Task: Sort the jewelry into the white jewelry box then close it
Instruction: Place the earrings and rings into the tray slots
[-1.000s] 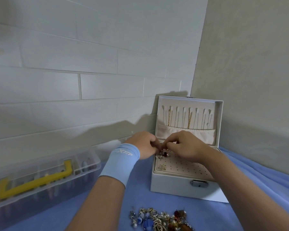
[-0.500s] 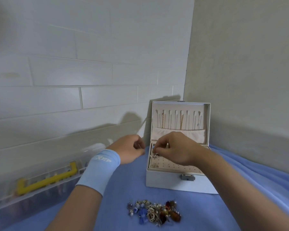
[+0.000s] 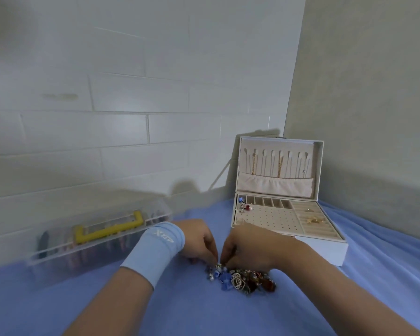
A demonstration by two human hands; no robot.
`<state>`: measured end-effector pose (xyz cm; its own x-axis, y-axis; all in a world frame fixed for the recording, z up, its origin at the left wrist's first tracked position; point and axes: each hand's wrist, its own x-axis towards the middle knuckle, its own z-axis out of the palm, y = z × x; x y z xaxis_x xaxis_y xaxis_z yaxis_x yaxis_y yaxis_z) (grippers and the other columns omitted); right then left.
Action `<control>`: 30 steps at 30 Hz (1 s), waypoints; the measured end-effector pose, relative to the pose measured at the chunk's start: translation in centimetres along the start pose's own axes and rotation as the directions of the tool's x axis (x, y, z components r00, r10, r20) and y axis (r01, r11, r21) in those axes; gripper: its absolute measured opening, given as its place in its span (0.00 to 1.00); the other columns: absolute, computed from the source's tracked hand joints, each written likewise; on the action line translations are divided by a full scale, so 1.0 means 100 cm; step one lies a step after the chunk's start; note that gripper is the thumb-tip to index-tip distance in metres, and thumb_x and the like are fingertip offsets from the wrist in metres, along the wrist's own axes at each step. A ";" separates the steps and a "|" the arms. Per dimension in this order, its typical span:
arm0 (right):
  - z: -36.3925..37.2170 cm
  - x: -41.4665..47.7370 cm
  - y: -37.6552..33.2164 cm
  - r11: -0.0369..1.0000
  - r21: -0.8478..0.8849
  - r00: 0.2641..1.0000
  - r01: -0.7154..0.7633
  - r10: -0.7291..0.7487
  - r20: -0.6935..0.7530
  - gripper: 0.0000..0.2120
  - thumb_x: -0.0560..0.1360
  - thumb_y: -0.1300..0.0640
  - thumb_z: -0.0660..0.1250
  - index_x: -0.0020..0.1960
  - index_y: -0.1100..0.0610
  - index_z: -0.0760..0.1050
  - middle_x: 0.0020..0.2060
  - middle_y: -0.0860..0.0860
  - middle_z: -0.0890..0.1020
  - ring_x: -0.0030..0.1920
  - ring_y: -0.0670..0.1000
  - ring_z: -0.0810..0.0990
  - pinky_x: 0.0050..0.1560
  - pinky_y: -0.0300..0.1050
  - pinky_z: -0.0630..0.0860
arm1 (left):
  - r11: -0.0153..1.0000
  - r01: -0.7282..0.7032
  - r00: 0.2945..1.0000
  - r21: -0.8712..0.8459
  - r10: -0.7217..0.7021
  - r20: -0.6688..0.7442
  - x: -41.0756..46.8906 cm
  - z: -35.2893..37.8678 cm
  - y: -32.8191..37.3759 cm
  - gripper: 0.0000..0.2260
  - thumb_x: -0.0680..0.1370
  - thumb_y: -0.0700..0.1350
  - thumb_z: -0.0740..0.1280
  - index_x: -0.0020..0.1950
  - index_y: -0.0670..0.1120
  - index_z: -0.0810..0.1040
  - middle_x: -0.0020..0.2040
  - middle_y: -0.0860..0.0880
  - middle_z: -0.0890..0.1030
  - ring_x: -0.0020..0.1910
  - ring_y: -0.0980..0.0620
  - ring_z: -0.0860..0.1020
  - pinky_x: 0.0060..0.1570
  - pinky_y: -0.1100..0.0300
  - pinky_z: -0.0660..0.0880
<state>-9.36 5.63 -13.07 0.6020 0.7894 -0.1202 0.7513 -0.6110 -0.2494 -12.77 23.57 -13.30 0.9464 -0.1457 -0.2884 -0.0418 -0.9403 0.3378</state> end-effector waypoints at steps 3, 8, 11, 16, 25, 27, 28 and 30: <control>-0.003 -0.001 0.003 0.999 0.036 1.000 -0.023 0.023 -0.008 0.04 0.74 0.56 0.73 0.48 0.50 0.86 0.28 0.39 0.80 0.27 0.36 0.76 0.30 0.29 0.70 | 1.000 -0.004 1.000 0.015 0.004 0.001 0.002 0.002 0.001 0.07 0.73 0.52 0.74 0.49 0.55 0.86 0.47 0.51 0.86 0.37 0.56 0.79 0.42 0.65 0.76; -0.015 -0.006 0.015 0.983 0.182 1.000 -0.023 0.026 -0.013 0.02 0.72 0.60 0.75 0.42 0.55 0.83 0.34 0.52 0.86 0.30 0.49 0.84 0.39 0.39 0.81 | 1.000 -0.011 1.000 -0.004 0.011 0.003 0.001 0.000 0.001 0.07 0.75 0.49 0.73 0.51 0.51 0.86 0.40 0.51 0.85 0.34 0.57 0.78 0.37 0.68 0.72; -0.020 -0.007 0.020 0.962 0.272 0.994 0.014 0.015 -0.105 0.02 0.73 0.61 0.75 0.44 0.55 0.83 0.35 0.52 0.86 0.28 0.52 0.83 0.36 0.39 0.78 | 0.997 -0.069 0.997 -0.041 0.071 0.040 0.000 -0.001 0.001 0.06 0.76 0.47 0.72 0.52 0.54 0.85 0.32 0.63 0.80 0.36 0.56 0.79 0.38 0.70 0.71; -0.022 -0.009 0.024 0.923 0.385 0.993 0.029 0.017 -0.117 0.07 0.75 0.62 0.73 0.50 0.53 0.85 0.35 0.51 0.85 0.27 0.51 0.79 0.35 0.50 0.76 | 0.996 -0.084 0.996 -0.005 0.084 0.038 0.002 0.002 0.005 0.06 0.75 0.48 0.73 0.51 0.54 0.86 0.33 0.62 0.80 0.35 0.59 0.77 0.37 0.71 0.71; -0.010 -0.009 0.005 1.000 0.026 1.000 0.002 -0.002 0.004 0.09 0.75 0.57 0.72 0.51 0.47 0.87 0.41 0.44 0.87 0.32 0.38 0.79 0.41 0.37 0.79 | 0.996 -0.049 0.996 -0.074 0.044 -0.072 0.000 -0.003 -0.001 0.06 0.74 0.44 0.73 0.38 0.52 0.80 0.31 0.57 0.82 0.31 0.62 0.79 0.36 0.69 0.73; -0.005 -0.007 0.001 1.000 -0.026 1.000 0.012 -0.012 0.007 0.08 0.75 0.57 0.72 0.51 0.49 0.87 0.42 0.44 0.87 0.33 0.38 0.79 0.42 0.39 0.81 | 0.997 -0.042 0.996 -0.062 0.036 -0.086 0.000 -0.003 -0.001 0.04 0.74 0.45 0.72 0.41 0.52 0.80 0.36 0.53 0.84 0.33 0.60 0.80 0.39 0.65 0.75; -0.005 -0.007 0.000 0.998 -0.055 1.000 0.011 -0.010 0.011 0.09 0.75 0.59 0.71 0.51 0.51 0.87 0.40 0.44 0.87 0.32 0.38 0.79 0.40 0.39 0.80 | 0.997 -0.039 0.996 -0.069 0.033 -0.085 0.001 -0.002 -0.001 0.03 0.74 0.45 0.72 0.43 0.53 0.80 0.39 0.52 0.85 0.34 0.58 0.80 0.41 0.63 0.77; -0.007 -0.007 0.000 0.994 -0.104 0.999 -0.014 0.018 0.034 0.08 0.75 0.60 0.70 0.50 0.53 0.87 0.35 0.45 0.84 0.26 0.37 0.76 0.33 0.34 0.74 | 0.995 -0.047 0.995 -0.087 0.040 -0.087 0.001 -0.001 0.001 0.05 0.75 0.45 0.70 0.49 0.55 0.80 0.42 0.55 0.83 0.38 0.56 0.80 0.46 0.62 0.77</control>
<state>-9.58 5.01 -12.28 0.6060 0.7798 -0.1574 0.7665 -0.6253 -0.1465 -12.66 23.49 -13.16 0.9682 -0.1556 -0.1957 -0.0585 -0.9020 0.4278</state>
